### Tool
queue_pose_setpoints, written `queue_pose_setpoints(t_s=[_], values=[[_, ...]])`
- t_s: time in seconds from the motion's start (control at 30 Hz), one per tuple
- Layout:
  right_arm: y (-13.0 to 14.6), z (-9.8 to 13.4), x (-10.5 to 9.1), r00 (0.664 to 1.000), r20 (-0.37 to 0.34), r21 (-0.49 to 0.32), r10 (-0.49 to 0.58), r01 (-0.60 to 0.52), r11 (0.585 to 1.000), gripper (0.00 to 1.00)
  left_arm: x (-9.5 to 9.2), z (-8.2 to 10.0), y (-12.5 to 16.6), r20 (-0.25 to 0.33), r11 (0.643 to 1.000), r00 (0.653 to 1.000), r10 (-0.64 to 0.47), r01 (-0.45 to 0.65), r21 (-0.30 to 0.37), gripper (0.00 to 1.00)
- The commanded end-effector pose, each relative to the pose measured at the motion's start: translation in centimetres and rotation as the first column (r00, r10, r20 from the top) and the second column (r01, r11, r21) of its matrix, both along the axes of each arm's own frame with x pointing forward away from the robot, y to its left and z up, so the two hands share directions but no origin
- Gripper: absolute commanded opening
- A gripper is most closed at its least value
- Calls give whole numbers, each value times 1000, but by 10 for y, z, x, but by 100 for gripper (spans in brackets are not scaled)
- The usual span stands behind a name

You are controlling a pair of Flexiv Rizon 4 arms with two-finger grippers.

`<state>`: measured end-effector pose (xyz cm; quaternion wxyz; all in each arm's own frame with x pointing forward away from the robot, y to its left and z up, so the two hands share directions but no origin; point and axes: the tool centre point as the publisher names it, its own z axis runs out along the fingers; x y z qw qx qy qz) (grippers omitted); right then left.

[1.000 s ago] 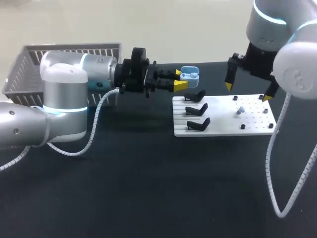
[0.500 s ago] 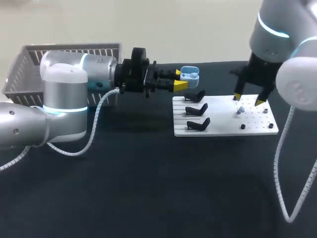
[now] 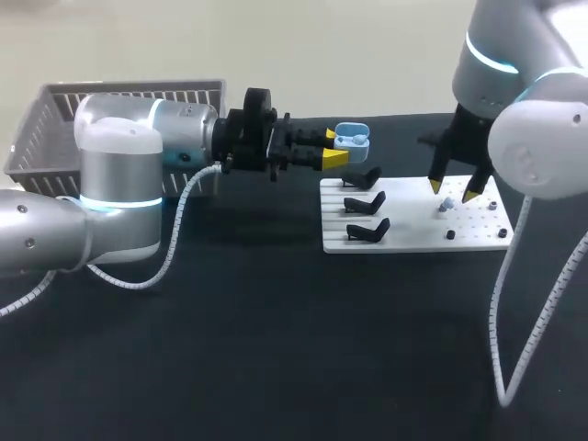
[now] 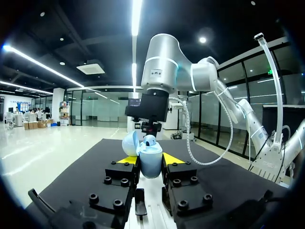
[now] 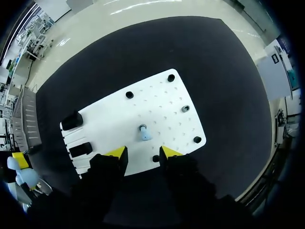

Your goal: Pick up each earbud case from the left stands, insert the matching earbuds, close the lid, and place the case in the box.

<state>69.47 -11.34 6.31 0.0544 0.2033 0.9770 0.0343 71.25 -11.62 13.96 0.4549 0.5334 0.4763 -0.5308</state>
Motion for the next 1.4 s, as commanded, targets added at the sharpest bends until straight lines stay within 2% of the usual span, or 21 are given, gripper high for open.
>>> queue_pose_setpoints(t_s=[0.03, 0.9, 1.4], values=[[2, -9, 2, 1000, -6, 7, 3, -3, 1000, 43, -1, -1, 0, 3, 1000, 1000, 5, -5, -3, 0], [-4, -36, 13, 997, -49, 14, -56, 56, 998, 42, -1, -1, 0, 3, 1000, 1000, 5, -5, -3, 0], [-8, -39, 19, 996, -58, 10, -68, 69, 998, 37, -1, -1, 0, 3, 1000, 1000, 5, -5, -3, 0]])
